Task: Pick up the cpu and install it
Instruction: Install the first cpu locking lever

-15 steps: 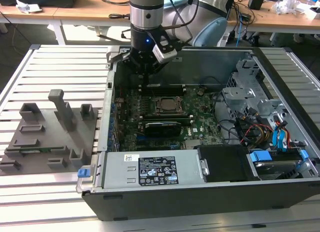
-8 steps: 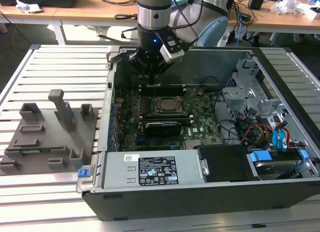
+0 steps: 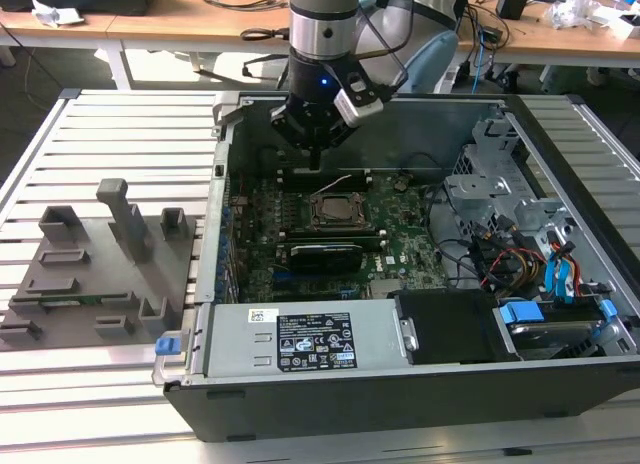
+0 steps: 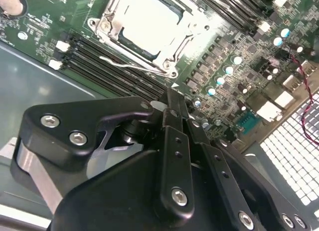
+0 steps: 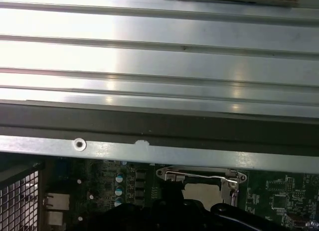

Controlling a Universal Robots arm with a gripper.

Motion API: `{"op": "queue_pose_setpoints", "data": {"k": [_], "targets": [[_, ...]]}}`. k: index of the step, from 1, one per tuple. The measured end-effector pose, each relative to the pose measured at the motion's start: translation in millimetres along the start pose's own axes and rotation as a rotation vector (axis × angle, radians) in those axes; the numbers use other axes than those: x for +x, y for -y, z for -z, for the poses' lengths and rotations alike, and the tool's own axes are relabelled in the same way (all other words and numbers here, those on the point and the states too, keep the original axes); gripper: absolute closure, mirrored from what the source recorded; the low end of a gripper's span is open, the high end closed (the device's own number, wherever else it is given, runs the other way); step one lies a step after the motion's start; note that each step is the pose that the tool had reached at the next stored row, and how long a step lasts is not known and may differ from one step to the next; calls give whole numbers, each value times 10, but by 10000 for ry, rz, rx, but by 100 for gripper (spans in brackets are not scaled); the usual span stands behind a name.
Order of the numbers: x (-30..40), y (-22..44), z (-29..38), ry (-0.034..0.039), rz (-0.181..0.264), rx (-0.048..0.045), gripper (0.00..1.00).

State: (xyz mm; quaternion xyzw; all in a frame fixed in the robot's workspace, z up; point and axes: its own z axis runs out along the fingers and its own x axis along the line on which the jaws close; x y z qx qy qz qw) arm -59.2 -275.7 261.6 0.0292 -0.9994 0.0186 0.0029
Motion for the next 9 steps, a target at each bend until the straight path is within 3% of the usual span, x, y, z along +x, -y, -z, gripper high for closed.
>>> {"op": "queue_pose_setpoints", "data": {"k": [9], "targets": [[-139, 8, 1, 0, -1, 0, 89]]}}
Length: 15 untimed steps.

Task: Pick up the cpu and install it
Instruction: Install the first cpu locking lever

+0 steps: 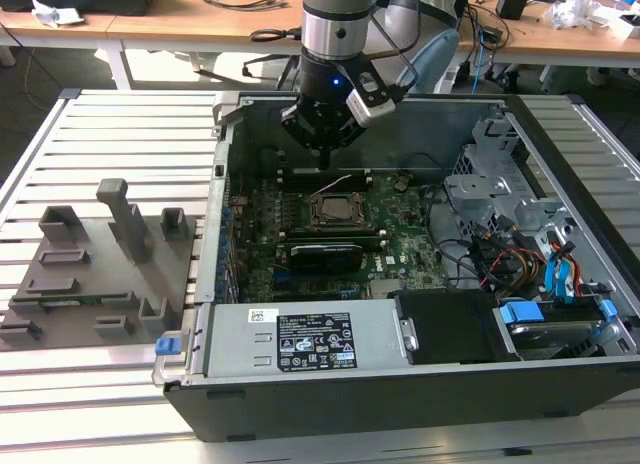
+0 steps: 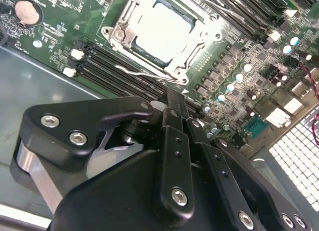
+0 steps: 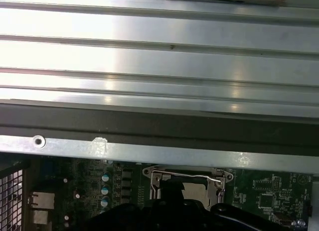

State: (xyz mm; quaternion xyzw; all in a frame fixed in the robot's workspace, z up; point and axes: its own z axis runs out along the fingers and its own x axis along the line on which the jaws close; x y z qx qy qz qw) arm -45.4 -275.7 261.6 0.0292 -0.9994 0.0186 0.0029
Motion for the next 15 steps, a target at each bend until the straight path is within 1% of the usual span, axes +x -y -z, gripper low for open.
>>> {"op": "queue_pose_setpoints", "data": {"k": [3, 15], "targets": [[-36, 2, 0, 1, 1, 0, 89], [-73, 4, 0, 0, 1, 2, 89]]}}
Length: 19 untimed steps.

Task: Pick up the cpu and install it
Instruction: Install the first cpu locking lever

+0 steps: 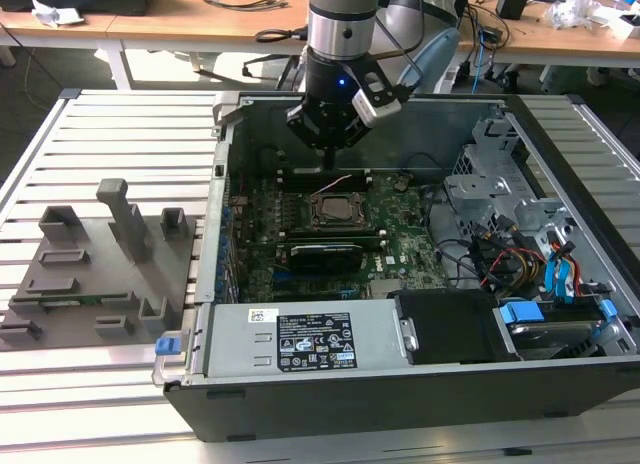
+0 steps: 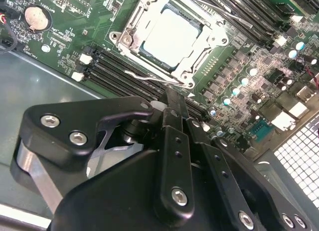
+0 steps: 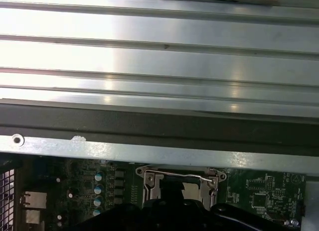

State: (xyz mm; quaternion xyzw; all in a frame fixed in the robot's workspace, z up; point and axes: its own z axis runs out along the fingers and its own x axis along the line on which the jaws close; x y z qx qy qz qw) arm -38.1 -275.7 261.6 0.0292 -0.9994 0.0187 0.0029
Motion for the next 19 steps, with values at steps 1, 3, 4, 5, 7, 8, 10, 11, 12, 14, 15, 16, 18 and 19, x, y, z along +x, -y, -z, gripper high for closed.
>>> {"op": "queue_pose_setpoints", "data": {"k": [1, 3, 4, 5, 7, 8, 10, 11, 12, 14, 15, 16, 18, 19], "targets": [[-9, 0, 0, 0, -1, 0, 89], [-24, 1, 0, 0, -2, 0, 89], [-33, 2, 0, 0, -1, 0, 89], [-40, 2, 0, 0, -1, 0, 89], [-63, 4, 0, 0, -1, -1, 89], [-73, 4, 0, 2, -1, -26, 89], [-80, 12, -1, 7, 0, -109, 89], [-79, 34, -2, 12, -1, -208, 89], [-77, 58, -3, 22, 1, -376, 89], [-66, 74, -9, 36, 3, -620, 89], [-45, 79, -12, 42, 4, -735, 89], [-21, 83, -17, 46, 8, -803, 89], [16, 88, -34, 53, 15, -875, 89], [25, 91, -54, 53, 14, -888, 89]]}}
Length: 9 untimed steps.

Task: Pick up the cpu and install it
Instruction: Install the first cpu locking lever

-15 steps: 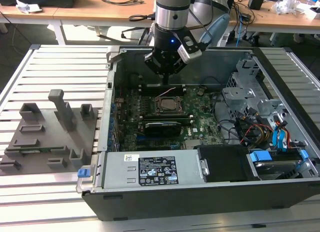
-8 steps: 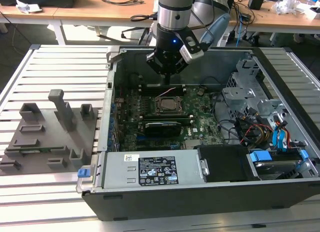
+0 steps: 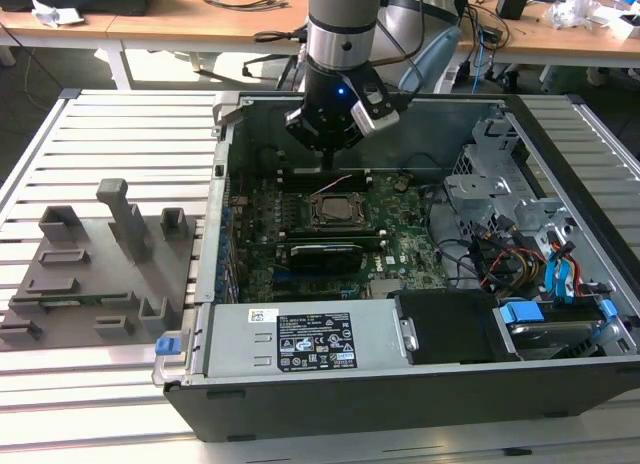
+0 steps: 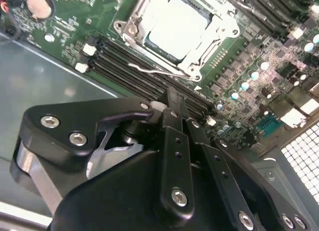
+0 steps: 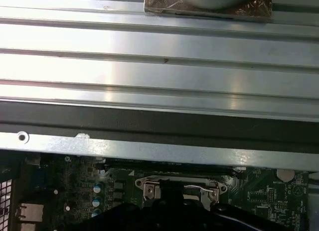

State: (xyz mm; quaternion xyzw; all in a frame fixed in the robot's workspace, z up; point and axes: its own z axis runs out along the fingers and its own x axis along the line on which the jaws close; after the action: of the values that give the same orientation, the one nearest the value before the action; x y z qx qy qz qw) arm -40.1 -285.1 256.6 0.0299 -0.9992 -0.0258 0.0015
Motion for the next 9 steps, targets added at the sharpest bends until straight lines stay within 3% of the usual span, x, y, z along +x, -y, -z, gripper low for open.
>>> {"op": "queue_pose_setpoints", "data": {"k": [9], "targets": [[0, 12, -200, -9, 135, 1, 89]]}}
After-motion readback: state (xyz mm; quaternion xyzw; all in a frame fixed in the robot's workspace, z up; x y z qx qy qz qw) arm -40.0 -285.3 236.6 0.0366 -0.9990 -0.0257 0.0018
